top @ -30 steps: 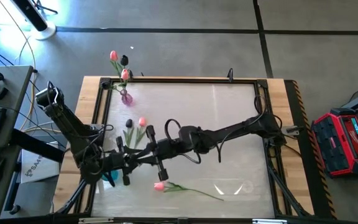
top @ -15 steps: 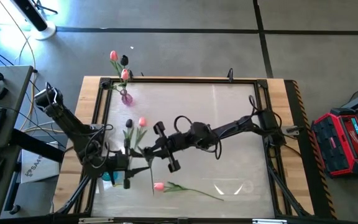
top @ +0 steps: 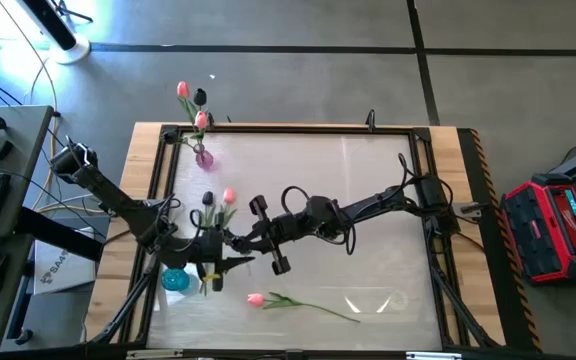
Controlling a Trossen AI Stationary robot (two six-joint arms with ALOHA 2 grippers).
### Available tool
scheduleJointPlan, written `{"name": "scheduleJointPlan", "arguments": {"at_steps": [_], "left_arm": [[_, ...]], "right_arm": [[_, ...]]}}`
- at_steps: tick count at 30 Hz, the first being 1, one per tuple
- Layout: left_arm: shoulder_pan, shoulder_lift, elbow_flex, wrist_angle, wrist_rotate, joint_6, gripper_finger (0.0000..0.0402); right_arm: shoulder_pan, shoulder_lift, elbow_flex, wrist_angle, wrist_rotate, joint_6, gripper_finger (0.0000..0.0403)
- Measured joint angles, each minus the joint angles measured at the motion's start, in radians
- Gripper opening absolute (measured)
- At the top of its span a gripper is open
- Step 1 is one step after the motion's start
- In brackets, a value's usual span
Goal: Sort flowers into vase by color
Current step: Put the black flower into the blue glass vase
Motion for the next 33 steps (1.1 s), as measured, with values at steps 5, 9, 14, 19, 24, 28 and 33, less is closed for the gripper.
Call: {"name": "scheduleJointPlan", "arguments": {"at_steps": [5, 9, 14, 19, 24, 28, 33], "left_arm": [[-0.002, 0.0, 0.0, -0.003, 0.018, -0.005, 0.0121], [-0.014, 0.0, 0.0, -0.016, 0.034, -0.025, 0.0105], [-0.013, 0.0, 0.0, -0.021, 0.034, -0.035, 0.0087], [-0.009, 0.0, 0.0, -0.022, 0.032, -0.035, 0.0076], [-0.01, 0.0, 0.0, -0.022, 0.0, -0.034, 0.0074], [-0.01, 0.0, 0.0, -0.039, -0.005, -0.025, 0.005], [-0.009, -0.001, 0.0, -0.102, -0.007, -0.03, 0.0005]], "right_arm": [[-0.002, -0.001, 0.0, 0.019, -0.095, 0.008, 0.0], [-0.014, -0.002, 0.0, 0.029, -0.105, 0.017, 0.0], [-0.029, -0.002, 0.0, 0.031, -0.1, 0.025, 0.0], [-0.03, -0.002, 0.0, 0.031, -0.101, 0.022, 0.0], [-0.031, -0.003, 0.0, 0.03, -0.101, 0.017, 0.0], [-0.031, -0.003, 0.0, 0.03, -0.103, 0.023, 0.0], [-0.03, -0.003, 0.0, 0.018, -0.13, 0.073, 0.0001]]}}
